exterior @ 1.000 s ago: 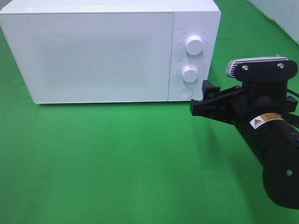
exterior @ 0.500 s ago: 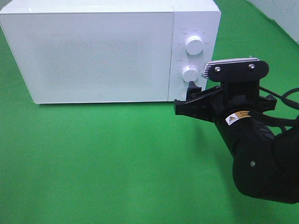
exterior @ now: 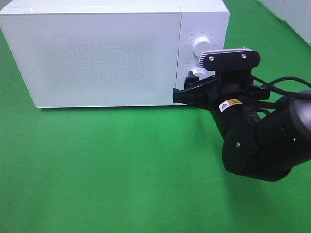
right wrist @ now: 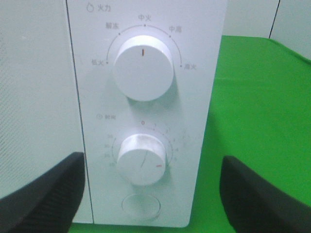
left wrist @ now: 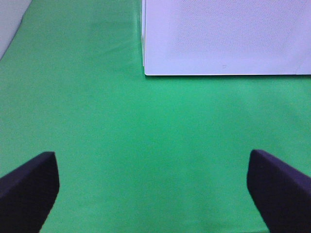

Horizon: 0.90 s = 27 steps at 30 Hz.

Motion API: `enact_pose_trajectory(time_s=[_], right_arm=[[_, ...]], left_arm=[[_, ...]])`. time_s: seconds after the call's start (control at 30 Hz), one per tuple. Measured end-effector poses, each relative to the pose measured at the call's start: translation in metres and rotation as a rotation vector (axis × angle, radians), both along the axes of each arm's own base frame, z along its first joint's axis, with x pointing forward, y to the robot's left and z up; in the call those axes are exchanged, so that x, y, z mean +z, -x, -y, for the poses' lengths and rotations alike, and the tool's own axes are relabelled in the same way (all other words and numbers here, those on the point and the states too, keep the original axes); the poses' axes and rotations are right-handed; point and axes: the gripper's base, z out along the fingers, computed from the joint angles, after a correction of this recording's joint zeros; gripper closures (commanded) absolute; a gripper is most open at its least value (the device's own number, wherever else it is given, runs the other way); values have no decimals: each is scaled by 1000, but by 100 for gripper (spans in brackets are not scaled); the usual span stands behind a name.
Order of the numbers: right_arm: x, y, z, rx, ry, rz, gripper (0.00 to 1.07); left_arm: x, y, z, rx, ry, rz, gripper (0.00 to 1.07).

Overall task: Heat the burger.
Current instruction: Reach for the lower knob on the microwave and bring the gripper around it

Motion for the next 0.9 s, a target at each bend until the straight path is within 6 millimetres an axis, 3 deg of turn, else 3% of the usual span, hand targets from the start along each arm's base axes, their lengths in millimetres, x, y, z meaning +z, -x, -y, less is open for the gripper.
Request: enact_pose_trajectory(time_s=[0.23,0.6,0.9], right_arm=[[-2,-16,1,2,-39,5,33],[-27,-35,-9,39,-27,-42,33],[-30,-47,-8,43,-25,-46,33]], left_arm=[[0,0,0,0,0,0,9],[0,0,0,0,0,0,9],[0,0,0,0,0,0,9]])
